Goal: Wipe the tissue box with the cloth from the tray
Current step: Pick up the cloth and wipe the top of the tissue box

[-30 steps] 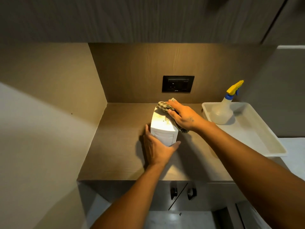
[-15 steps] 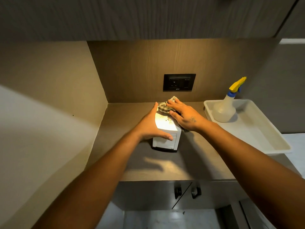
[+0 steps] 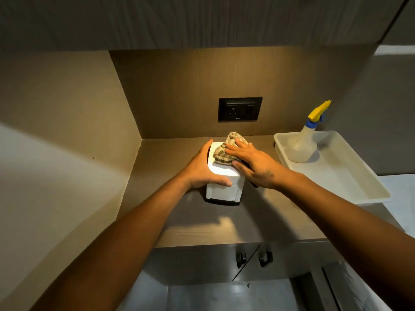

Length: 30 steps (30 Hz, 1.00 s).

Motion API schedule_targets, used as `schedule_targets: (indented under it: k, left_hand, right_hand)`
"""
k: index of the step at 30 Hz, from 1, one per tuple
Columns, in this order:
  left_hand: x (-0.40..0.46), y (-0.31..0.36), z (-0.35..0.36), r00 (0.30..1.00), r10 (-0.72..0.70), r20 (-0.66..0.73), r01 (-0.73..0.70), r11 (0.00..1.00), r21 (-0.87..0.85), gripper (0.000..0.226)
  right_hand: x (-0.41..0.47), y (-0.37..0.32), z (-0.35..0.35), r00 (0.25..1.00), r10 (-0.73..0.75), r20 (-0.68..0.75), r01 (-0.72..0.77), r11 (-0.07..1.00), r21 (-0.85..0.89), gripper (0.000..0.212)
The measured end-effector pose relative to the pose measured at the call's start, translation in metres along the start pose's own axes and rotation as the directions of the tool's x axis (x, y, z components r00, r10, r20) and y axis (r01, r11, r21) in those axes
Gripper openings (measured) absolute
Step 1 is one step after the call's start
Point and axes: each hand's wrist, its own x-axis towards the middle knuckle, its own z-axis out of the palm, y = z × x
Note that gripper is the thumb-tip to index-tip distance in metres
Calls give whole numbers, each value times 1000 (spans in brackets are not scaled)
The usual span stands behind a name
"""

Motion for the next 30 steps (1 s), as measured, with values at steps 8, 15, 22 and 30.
schedule_targets:
  k: [8,15,22,30]
  left_hand:
    - [-3,-1,5,996,37,-78,-42,997,-63,127]
    - [-4,-2,5,996,48,-76,-53,997,-57,122]
    - [-4,-4,6,994,39,-104,-45,997,-55,129]
    - [-3,-3,6,995,18,-94,-25,997,-76,130]
  right_hand:
    - [48,-15,1,981,192,39,-191,981,-34,46]
    - [9,-3,2,999,1,-37,-2,999,-33,45]
    - [46,-19,4,978,205,21,-204,978,-43,46]
    - [9,-2,-3,999,36,-10,-36,997,-66,45]
